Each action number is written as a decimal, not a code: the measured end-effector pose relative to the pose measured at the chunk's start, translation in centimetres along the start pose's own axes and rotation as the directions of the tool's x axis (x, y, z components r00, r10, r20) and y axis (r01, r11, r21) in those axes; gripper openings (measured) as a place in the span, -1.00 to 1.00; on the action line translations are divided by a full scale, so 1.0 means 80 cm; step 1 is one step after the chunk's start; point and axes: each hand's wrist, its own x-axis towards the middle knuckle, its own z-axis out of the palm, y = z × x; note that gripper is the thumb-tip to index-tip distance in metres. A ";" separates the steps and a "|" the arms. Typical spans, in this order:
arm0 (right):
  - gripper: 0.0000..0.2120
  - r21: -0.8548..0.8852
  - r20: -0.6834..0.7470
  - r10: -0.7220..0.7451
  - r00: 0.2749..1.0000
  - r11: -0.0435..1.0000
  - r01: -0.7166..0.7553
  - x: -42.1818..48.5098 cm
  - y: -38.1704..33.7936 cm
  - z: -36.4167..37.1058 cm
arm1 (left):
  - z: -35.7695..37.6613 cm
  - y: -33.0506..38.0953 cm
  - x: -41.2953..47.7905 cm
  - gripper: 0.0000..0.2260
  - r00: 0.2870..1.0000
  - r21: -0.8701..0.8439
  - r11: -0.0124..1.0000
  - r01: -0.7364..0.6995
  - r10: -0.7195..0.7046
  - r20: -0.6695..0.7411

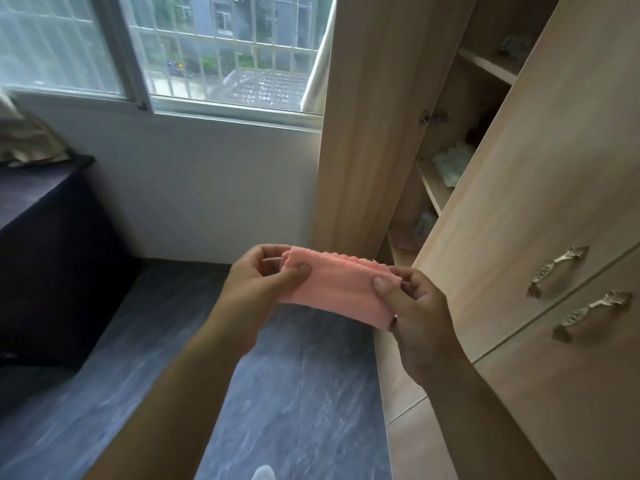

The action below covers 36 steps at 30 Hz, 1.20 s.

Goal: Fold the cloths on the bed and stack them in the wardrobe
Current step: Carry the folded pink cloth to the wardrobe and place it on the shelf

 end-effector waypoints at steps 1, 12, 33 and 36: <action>-0.73 -0.004 -0.014 0.020 1.000 1.000 -0.021 0.018 -0.003 0.009 | -0.003 0.002 0.024 -0.76 1.000 0.004 1.000 0.019 -0.019 0.015; -0.68 0.043 -0.146 0.080 0.986 0.996 -0.075 0.194 0.001 0.053 | 0.016 -0.007 0.258 -0.53 0.987 0.047 0.994 0.101 -0.106 0.120; -0.79 0.062 -0.345 0.327 0.880 0.943 -0.326 0.535 0.080 0.034 | 0.160 -0.069 0.619 -0.72 0.920 0.249 0.949 0.194 -0.264 0.288; -0.76 0.093 -0.432 0.360 0.827 0.930 -0.356 0.569 0.089 0.044 | 0.177 -0.084 0.674 -0.69 0.887 0.281 0.938 0.205 -0.299 0.352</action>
